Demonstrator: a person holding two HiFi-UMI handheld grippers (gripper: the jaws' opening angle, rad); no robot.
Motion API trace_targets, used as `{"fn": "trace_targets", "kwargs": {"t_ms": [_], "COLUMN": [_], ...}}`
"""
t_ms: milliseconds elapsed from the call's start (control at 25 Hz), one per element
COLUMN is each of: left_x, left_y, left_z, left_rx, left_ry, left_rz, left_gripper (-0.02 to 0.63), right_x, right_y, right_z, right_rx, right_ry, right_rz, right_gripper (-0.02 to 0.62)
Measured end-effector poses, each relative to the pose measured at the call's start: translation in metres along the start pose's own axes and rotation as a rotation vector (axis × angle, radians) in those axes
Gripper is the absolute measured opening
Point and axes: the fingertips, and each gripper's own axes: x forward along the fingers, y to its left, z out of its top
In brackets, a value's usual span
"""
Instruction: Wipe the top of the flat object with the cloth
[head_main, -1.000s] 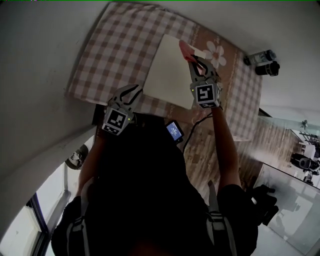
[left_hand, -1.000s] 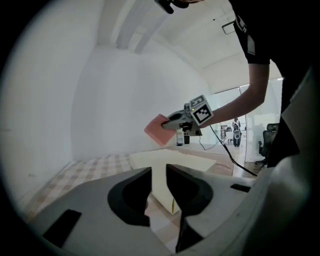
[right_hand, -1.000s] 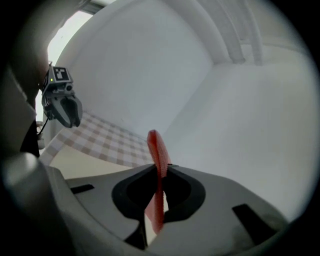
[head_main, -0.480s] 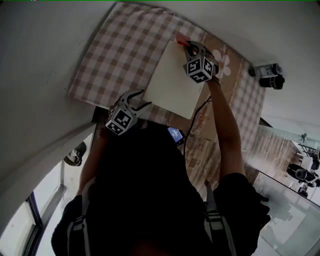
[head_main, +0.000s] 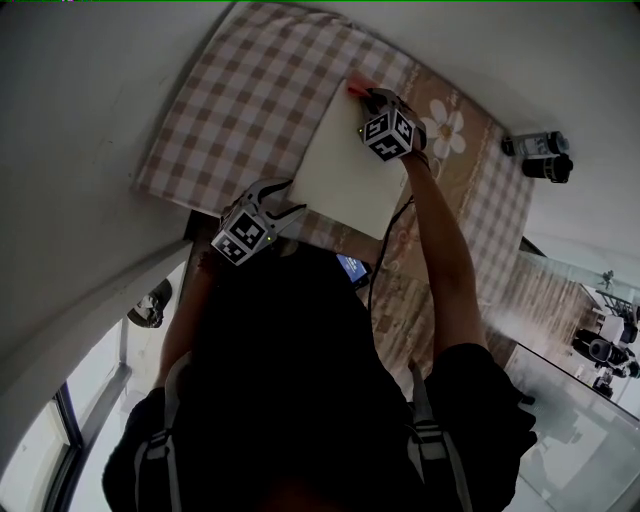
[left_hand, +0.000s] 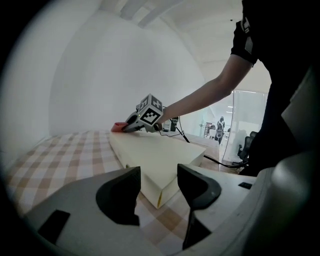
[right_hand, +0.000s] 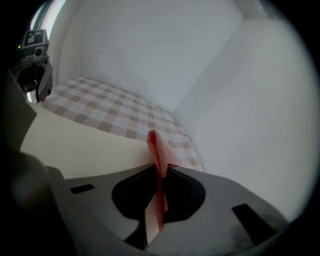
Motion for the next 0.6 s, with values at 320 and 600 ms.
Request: {"fn": "trace_targets", "kwargs": {"t_ms": [320, 600], "left_x": [0.005, 0.003], "left_y": [-0.005, -0.005], "left_z": [-0.001, -0.004], "left_rx": [-0.006, -0.018], "left_ry": [0.031, 0.042], "left_rz": [-0.105, -0.143], "left_gripper": [0.222, 0.244], "right_x": [0.005, 0.0], "right_y": [0.017, 0.03], "right_z": [0.002, 0.0], "right_rx": [0.236, 0.266], "right_ry": [0.078, 0.108], "right_rz": [0.223, 0.304], "right_gripper": [0.018, 0.018]}}
